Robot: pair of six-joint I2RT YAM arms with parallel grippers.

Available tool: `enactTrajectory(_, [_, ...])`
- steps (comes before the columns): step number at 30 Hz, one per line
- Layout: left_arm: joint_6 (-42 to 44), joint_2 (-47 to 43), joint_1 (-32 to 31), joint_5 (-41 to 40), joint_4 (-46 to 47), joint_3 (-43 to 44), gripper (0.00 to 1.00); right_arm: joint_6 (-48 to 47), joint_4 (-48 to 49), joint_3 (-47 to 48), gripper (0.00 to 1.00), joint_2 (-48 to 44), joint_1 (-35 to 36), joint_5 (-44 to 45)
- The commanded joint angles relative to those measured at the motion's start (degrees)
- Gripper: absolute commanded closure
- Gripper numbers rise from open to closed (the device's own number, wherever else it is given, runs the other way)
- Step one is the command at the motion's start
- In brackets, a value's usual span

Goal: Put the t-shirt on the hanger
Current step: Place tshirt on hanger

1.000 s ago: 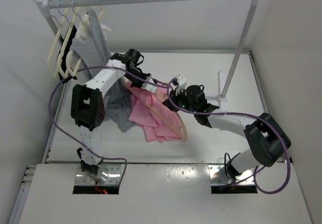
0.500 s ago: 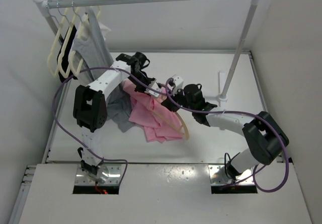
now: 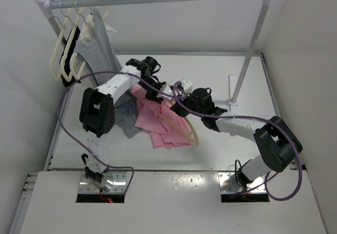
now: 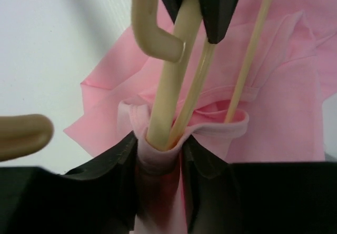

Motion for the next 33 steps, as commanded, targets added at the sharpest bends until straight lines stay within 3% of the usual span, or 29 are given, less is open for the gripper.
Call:
enactTrajectory(1, [-2.57, 2.35, -1.15, 2.15, -6.27, 1.93, 0.65, -0.94, 9.05, 1.66, 1.0, -2.47, -0.43, 3.12])
enactTrajectory(2, [-2.57, 2.36, -1.15, 2.15, -6.27, 1.93, 0.82, -0.94, 9.05, 1.66, 1.0, -2.47, -0.43, 3.12])
enactTrajectory(3, [-2.57, 2.36, -1.15, 2.15, -6.27, 1.93, 0.91, -0.94, 9.05, 1.66, 1.0, -2.47, -0.43, 3.12])
enactTrajectory(5, [-3.27, 2.36, -1.15, 2.85, -6.27, 1.93, 0.99, -0.94, 9.58, 2.28, 1.0, -1.77, -0.43, 3.12])
enactTrajectory(13, [-15.23, -1.42, -0.1, 1.46, 3.38, 2.02, 1.0, -0.94, 6.15, 4.99, 0.99, -1.77, -0.96, 6.1])
enactTrajectory(14, [-16.88, -2.55, -0.1, 0.75, 4.18, 2.01, 1.0, -0.33, 4.06, 5.52, 0.92, -1.77, -0.96, 8.63])
enactTrajectory(15, [-16.9, -2.56, -0.1, 0.23, 4.19, 2.01, 1.0, -0.33, 2.74, 7.01, 0.72, -1.77, -0.96, 9.88])
enactTrajectory(18, [-19.7, -4.14, 0.52, -0.4, 5.86, 2.54, 1.0, -0.33, -2.36, 10.61, 0.41, -1.77, -0.96, 13.92])
enactTrajectory(19, [-20.41, -4.84, 0.52, -0.4, 6.46, 2.54, 1.0, -0.33, -3.42, 11.32, 0.23, -1.77, -0.96, 14.72])
enactTrajectory(24, [-24.79, -6.78, 0.52, -3.9, 10.95, 1.31, 1.0, 0.55, -9.3, 16.58, 0.06, -2.91, -0.96, 18.5])
enactTrajectory(33, [-35.17, -10.12, 0.52, -12.43, 18.86, -4.31, 1.0, 8.02, -22.75, 24.77, 0.01, -5.01, -0.96, 23.33])
